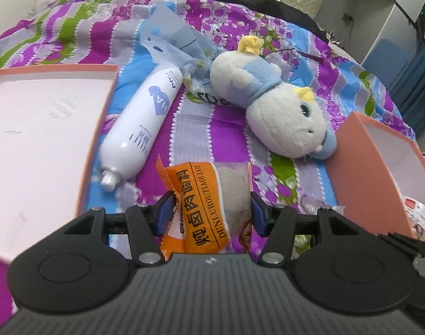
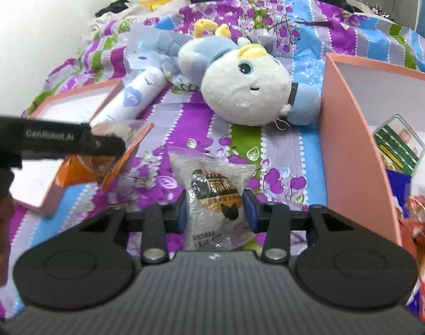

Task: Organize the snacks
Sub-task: 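Lift both bags and carry them over the pink box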

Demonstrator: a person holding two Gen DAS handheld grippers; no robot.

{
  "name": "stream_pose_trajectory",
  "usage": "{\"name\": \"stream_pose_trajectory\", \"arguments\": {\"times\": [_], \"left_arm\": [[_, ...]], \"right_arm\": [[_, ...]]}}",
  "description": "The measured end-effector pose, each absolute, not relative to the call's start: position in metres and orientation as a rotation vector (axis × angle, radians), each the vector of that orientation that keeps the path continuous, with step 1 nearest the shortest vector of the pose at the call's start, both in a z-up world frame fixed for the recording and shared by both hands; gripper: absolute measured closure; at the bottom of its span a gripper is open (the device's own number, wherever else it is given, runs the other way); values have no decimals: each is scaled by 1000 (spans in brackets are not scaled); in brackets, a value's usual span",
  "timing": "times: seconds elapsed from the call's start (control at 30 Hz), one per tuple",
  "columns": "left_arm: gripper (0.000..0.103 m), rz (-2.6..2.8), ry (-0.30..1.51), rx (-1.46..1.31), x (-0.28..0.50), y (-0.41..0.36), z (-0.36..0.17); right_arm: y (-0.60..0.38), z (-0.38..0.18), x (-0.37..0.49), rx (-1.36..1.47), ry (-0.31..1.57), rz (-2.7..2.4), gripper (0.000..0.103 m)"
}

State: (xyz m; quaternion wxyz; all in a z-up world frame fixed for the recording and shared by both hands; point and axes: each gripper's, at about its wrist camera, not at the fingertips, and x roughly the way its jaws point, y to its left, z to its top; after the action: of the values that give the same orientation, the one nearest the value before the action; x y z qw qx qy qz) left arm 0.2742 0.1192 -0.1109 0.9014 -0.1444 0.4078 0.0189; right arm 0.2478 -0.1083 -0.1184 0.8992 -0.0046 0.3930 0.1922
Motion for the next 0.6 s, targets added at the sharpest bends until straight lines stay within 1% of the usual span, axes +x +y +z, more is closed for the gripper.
{"name": "stream_pose_trajectory", "arguments": {"times": [0.23, 0.6], "left_arm": [[42, 36, 795, -226, 215, 101, -57], [42, -30, 725, -227, 133, 57, 1]], "right_arm": [[-124, -70, 202, 33, 756, 400, 59], [-168, -16, 127, 130, 699, 382, 59]]}}
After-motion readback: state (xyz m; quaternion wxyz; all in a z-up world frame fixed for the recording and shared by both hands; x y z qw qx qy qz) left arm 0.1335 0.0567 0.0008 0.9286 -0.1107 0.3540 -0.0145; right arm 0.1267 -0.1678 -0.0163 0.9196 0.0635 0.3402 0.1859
